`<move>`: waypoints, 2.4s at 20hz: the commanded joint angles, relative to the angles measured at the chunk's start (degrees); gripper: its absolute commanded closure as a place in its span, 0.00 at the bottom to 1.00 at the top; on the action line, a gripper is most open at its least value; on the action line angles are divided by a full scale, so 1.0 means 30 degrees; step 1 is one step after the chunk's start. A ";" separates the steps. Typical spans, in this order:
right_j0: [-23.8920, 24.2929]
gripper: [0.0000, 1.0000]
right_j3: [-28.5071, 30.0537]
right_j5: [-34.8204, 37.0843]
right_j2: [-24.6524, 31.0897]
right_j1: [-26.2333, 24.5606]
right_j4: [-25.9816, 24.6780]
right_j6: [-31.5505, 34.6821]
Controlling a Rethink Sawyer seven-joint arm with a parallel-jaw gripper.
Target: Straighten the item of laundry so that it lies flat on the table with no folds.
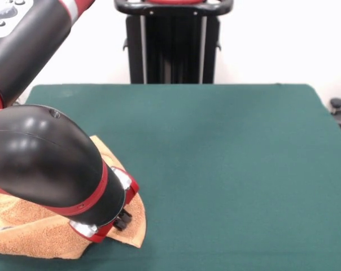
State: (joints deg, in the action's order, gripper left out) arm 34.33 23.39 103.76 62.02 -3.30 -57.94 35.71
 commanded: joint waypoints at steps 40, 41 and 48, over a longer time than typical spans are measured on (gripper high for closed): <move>-0.1123 1.00 -0.0804 -0.8129 -0.1463 -0.5088 0.5261 0.4439; -0.1194 1.00 -0.0905 -0.7932 -0.1478 -0.5118 0.5292 0.4526; -0.1618 1.00 -0.1466 -0.6622 -0.1310 -0.5433 0.5654 0.5569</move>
State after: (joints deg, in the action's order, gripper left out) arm 35.00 16.81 97.24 59.64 -9.12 -37.38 35.71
